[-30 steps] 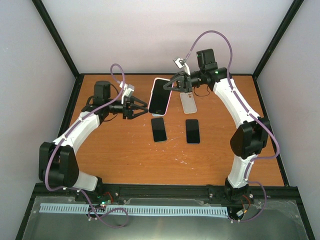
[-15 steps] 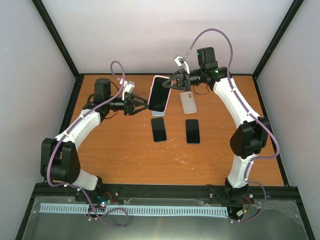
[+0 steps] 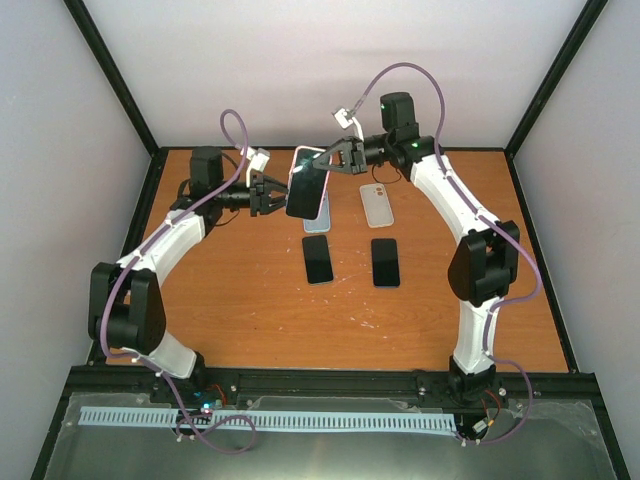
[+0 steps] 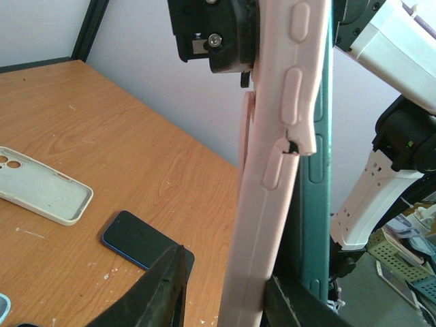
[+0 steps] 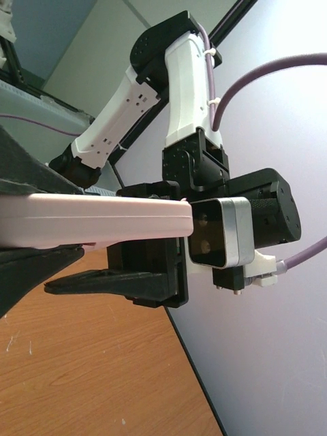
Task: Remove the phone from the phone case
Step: Remove the phone case from the phone.
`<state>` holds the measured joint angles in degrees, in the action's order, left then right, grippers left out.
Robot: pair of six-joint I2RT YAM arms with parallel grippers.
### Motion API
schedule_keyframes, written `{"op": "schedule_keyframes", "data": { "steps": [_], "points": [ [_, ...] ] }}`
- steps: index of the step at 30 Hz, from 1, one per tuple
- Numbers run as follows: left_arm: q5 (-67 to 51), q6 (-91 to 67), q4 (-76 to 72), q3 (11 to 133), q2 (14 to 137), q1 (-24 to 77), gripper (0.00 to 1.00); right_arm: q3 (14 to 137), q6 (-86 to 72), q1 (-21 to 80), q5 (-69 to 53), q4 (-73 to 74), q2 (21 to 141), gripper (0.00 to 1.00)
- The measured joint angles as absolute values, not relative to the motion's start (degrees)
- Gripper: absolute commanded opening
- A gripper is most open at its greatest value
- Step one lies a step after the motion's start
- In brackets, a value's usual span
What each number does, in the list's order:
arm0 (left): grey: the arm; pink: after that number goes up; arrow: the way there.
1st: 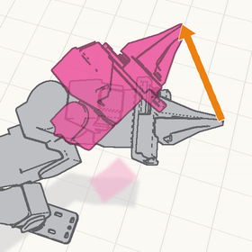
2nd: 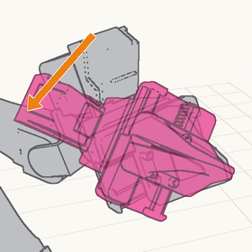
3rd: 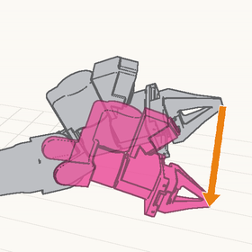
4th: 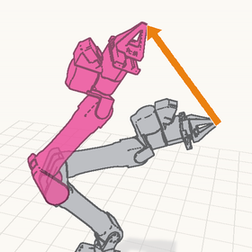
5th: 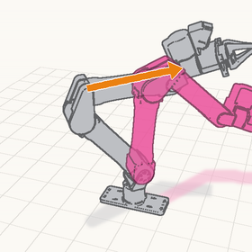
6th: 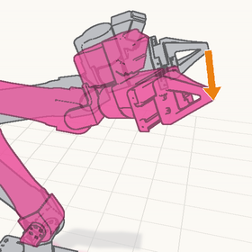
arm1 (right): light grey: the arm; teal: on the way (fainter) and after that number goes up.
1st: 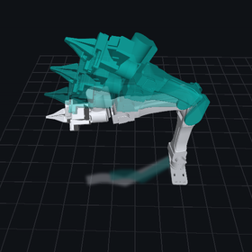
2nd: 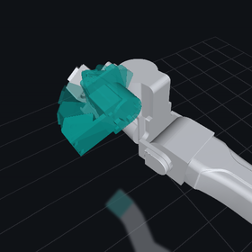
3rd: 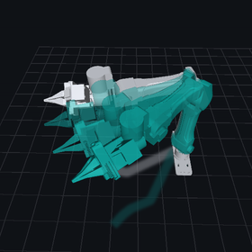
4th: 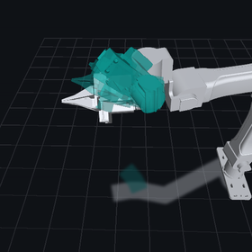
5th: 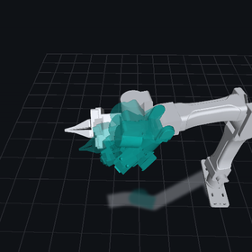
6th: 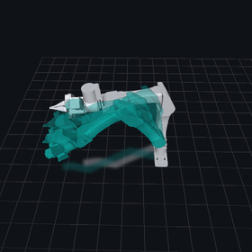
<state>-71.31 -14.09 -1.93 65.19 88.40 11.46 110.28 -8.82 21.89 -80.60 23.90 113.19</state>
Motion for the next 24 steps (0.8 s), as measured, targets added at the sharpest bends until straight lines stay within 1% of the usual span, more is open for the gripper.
{"op": "schedule_keyframes", "data": {
  "steps": [5,8,10,11,12,14,15,16,20,24],
  "points": [
    [-73.49,-17.58,-4.62,65.19,88.92,11.05,0.07,112.86,-11.77,21.89,-81.69,21.98,116.05,0.03],
    [-74.08,-19.07,-6.46,64.97,88.95,10.70,0.01,114.85,-12.97,21.89,-81.97,22.22,117.43,0.10],
    [-74.26,-20.60,-8.25,64.38,88.92,10.37,0.01,116.14,-13.45,22.06,-81.95,22.44,118.19,0.15],
    [-74.41,-21.50,-9.41,63.90,88.90,10.13,0.01,116.75,-13.61,22.22,-81.82,22.57,118.61,0.20],
    [-74.59,-22.46,-10.61,63.40,88.88,9.87,0.01,117.34,-13.74,22.44,-81.56,22.65,119.02,0.28],
    [-75.26,-25.08,-12.49,62.39,88.86,9.41,0.01,118.54,-13.19,22.92,-79.42,22.44,119.96,0.41],
    [-75.94,-26.61,-13.56,61.87,88.82,9.39,0.01,119.24,-12.99,23.27,-78.04,21.98,120.55,0.47],
    [-76.31,-28.25,-14.72,61.10,88.75,9.28,0.01,119.77,-12.71,23.53,-76.82,21.67,121.03,0.50],
    [-77.95,-33.85,-18.24,58.50,88.66,8.03,0.01,120.55,-11.60,23.57,-71.26,20.95,121.32,0.59],
    [-77.80,-37.82,-20.47,58.00,88.64,6.24,0.01,121.93,-10.09,21.89,-65.47,19.92,121.27,0.61]
  ]
}}
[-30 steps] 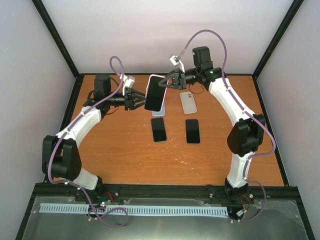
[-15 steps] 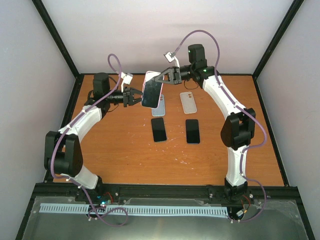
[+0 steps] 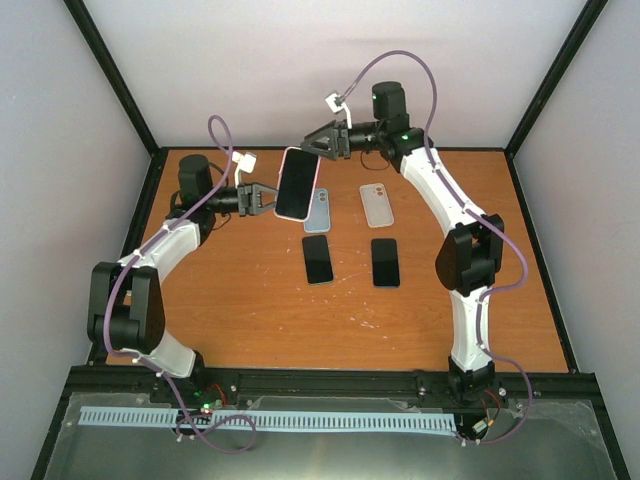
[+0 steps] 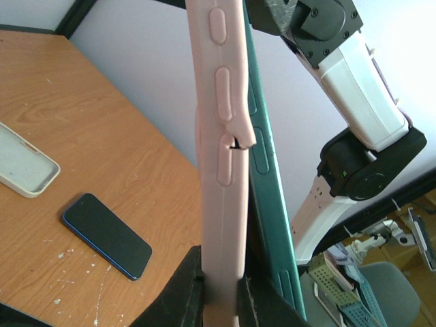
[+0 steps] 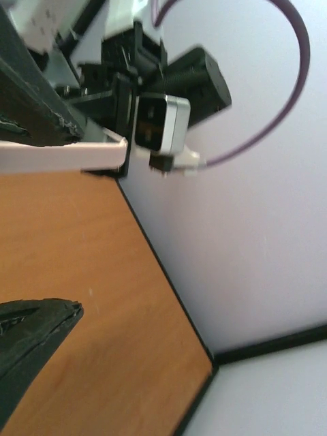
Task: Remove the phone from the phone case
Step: Remove the phone case from the phone.
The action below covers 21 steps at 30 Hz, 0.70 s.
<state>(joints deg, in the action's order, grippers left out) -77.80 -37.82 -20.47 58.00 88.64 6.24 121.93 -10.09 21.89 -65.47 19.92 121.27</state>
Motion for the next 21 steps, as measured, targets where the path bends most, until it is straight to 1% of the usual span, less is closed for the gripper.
{"op": "schedule_keyframes", "data": {
  "steps": [4,8,10,15,21],
  "points": [
    [-76.16,-41.78,-21.87,56.86,88.64,4.80,0.01,120.84,-6.85,20.82,-57.82,19.27,120.25,0.61],
    [-73.76,-46.50,-22.11,55.59,88.64,3.53,0.01,116.40,-0.47,21.98,-49.25,19.77,116.51,0.55],
    [-71.50,-49.21,-21.82,55.44,88.64,2.90,0.01,114.30,4.69,23.92,-43.83,20.27,114.21,0.53],
    [-66.89,-54.57,-19.64,55.48,88.77,2.11,0.01,108.31,16.03,30.52,-33.41,20.36,108.47,0.52],
    [-63.46,-63.16,-19.66,55.48,89.38,1.04,0.01,103.44,27.79,37.47,-24.32,20.27,106.06,0.51]
  ]
}}
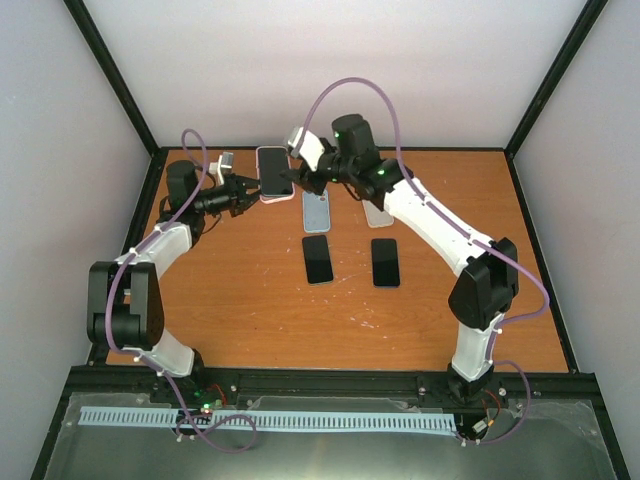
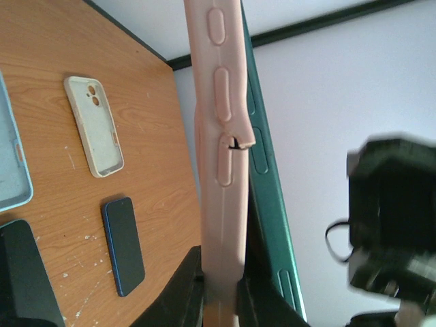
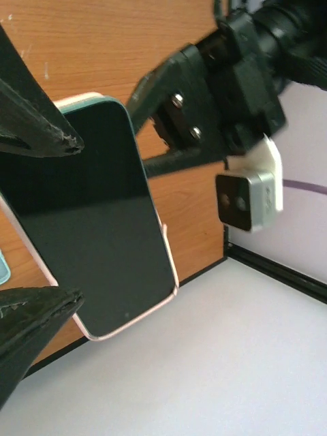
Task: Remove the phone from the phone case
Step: Remove the phone case from the phone.
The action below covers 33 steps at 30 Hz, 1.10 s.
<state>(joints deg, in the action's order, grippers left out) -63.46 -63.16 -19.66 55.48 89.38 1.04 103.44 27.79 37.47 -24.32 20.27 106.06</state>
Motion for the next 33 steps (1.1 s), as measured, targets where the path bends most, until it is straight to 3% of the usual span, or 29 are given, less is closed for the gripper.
{"op": "schedule_keyframes", "data": {
  "steps": [23,33],
  "points": [
    [-60.40,-72.44,-19.42,55.44,91.13,0.47,0.01,95.66,43.79,48.14,-4.91,12.64,106.13,0.46],
    [-59.29,-72.51,-19.22,55.44,91.15,0.45,0.01,94.54,48.51,48.93,0.95,8.40,107.59,0.38]
  ]
}}
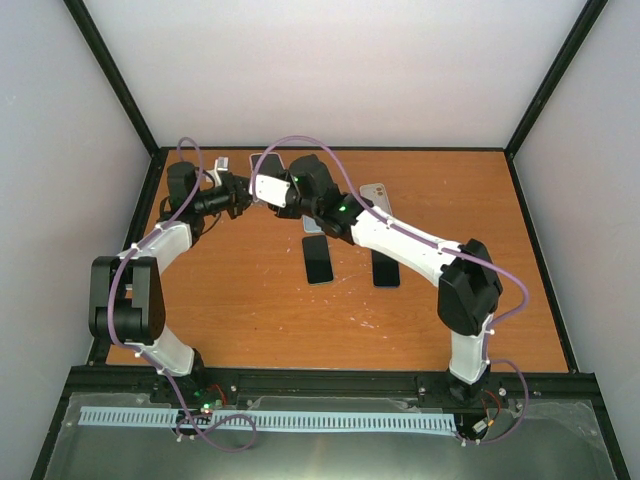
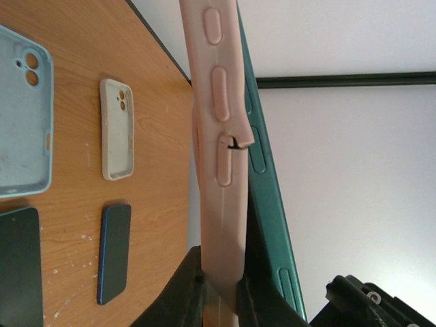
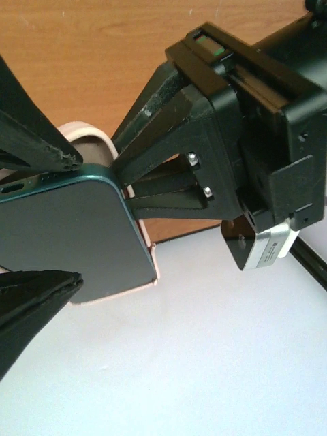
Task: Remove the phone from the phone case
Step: Remove the phone case from the phone.
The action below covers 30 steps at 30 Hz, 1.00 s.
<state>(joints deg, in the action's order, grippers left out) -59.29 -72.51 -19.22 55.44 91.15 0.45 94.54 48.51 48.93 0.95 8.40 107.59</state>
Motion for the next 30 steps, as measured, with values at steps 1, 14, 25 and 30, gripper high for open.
{"op": "schedule_keyframes", "data": {
  "steps": [1,14,25,30],
  "points": [
    [-59.02,-72.53,-19.16,55.44,91.15,0.43,0.01,94.54,49.01,48.99,1.54,7.92,108.01,0.39],
    [-57.63,-72.47,-18.17,55.44,91.15,0.12,0.01,92.29,56.16,49.93,5.61,0.71,109.97,0.24],
    [-53.56,-68.16,-16.10,55.51,91.15,-0.21,0.01,94.72,60.58,50.09,8.97,-5.63,116.36,0.03],
    [-52.82,-63.88,-13.13,55.61,90.83,-0.40,0.01,99.55,57.14,49.78,8.60,0.51,116.90,0.03]
  ]
}}
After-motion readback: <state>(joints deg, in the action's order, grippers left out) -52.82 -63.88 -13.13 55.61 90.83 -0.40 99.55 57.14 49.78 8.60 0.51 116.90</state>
